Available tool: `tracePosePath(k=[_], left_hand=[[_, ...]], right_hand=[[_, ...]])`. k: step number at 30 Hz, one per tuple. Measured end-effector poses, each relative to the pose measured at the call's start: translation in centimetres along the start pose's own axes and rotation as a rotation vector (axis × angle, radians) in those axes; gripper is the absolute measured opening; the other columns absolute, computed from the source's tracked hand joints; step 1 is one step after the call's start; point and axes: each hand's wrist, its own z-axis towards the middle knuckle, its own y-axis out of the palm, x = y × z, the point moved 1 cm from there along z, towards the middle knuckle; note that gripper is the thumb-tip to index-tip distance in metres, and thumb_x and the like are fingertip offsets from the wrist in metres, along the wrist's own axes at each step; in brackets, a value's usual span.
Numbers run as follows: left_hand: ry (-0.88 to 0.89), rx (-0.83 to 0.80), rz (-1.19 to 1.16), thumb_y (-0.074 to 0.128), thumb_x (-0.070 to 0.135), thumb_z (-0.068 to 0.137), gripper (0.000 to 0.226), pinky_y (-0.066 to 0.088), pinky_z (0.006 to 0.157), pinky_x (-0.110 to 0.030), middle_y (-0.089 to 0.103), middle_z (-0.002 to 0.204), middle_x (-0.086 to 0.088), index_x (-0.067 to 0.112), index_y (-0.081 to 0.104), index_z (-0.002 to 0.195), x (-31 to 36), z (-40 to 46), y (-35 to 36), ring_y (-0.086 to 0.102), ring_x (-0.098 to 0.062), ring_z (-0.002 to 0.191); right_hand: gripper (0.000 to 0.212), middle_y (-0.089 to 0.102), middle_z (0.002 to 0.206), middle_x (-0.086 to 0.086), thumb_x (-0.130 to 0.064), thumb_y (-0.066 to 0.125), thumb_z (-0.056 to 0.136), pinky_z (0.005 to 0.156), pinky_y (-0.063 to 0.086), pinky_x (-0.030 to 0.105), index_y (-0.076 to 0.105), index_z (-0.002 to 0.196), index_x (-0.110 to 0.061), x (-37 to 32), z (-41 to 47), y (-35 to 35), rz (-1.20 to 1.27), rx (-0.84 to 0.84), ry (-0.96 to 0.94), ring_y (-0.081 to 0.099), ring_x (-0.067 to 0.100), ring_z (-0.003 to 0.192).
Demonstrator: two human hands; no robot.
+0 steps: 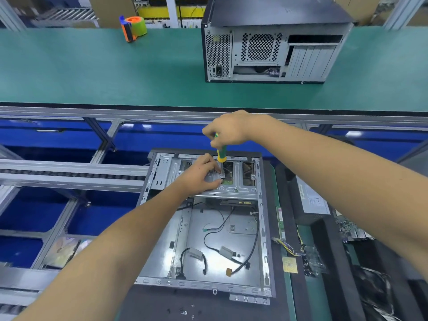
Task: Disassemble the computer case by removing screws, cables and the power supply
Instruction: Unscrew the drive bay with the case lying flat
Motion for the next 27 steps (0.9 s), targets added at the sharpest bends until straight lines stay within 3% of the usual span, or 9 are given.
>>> tracePosePath(k=[2, 4, 6, 9, 19, 27], left_hand=[[0.005, 0.005, 0.006, 0.078, 0.035, 0.089, 0.029, 0.043, 0.104, -0.034, 0.052, 0.115, 0.002, 0.018, 0.068, 0.11, 0.0, 0.0, 0.0, 0.05, -0.015, 0.115], [0.013, 0.01, 0.008, 0.079, 0.034, 0.088, 0.029, 0.042, 0.105, -0.033, 0.052, 0.116, 0.001, 0.017, 0.069, 0.109, 0.0, 0.0, 0.0, 0.049, -0.015, 0.116], [0.011, 0.009, 0.008, 0.079, 0.033, 0.088, 0.029, 0.041, 0.105, -0.03, 0.052, 0.116, 0.001, 0.017, 0.068, 0.109, 0.1, 0.0, 0.0, 0.049, -0.015, 0.116], [0.009, 0.005, 0.023, 0.077, 0.035, 0.089, 0.029, 0.04, 0.105, -0.028, 0.052, 0.119, 0.002, 0.018, 0.068, 0.11, 0.1, 0.0, -0.1, 0.047, -0.013, 0.118], [0.039, 0.016, 0.086, 0.074, 0.037, 0.091, 0.03, 0.052, 0.089, -0.047, 0.055, 0.112, 0.006, 0.019, 0.069, 0.115, 0.9, -0.4, -0.3, 0.053, -0.014, 0.113], [0.01, 0.011, 0.099, 0.072, 0.04, 0.092, 0.03, 0.054, 0.087, -0.044, 0.054, 0.113, 0.01, 0.025, 0.07, 0.118, 1.1, -0.5, -0.5, 0.054, -0.01, 0.111]], right_hand=[[0.022, 0.064, 0.088, -0.004, -0.006, 0.054, 0.076, 0.051, 0.032, 0.025, 0.068, 0.08, -0.022, -0.2, -0.1, 0.2, 0.165, 0.004, -0.037, 0.053, 0.009, 0.07], [0.03, 0.065, 0.095, 0.004, -0.001, 0.051, 0.073, 0.051, 0.037, 0.027, 0.07, 0.079, -0.024, -0.3, 0.0, 0.5, 0.21, 0.003, -0.057, 0.058, 0.018, 0.073], [0.026, 0.062, 0.098, 0.005, -0.006, 0.059, 0.076, 0.053, 0.037, 0.032, 0.066, 0.09, -0.026, -0.2, 0.2, 0.7, 0.147, 0.001, -0.051, 0.061, 0.028, 0.08], [0.021, 0.061, 0.094, -0.006, -0.028, 0.073, 0.076, 0.056, 0.032, 0.03, 0.058, 0.092, -0.026, 0.1, 0.5, 1.0, -0.028, 0.098, -0.051, 0.056, 0.02, 0.085], [0.016, 0.064, 0.086, 0.003, -0.017, 0.072, 0.079, 0.054, 0.031, 0.031, 0.056, 0.082, -0.018, 1.5, -0.1, 1.8, 0.129, 0.161, -0.042, 0.054, 0.02, 0.075], [0.02, 0.064, 0.084, 0.002, -0.019, 0.071, 0.08, 0.056, 0.037, 0.033, 0.052, 0.077, -0.023, 2.0, -0.5, 1.4, 0.136, 0.182, -0.022, 0.054, 0.021, 0.075]])
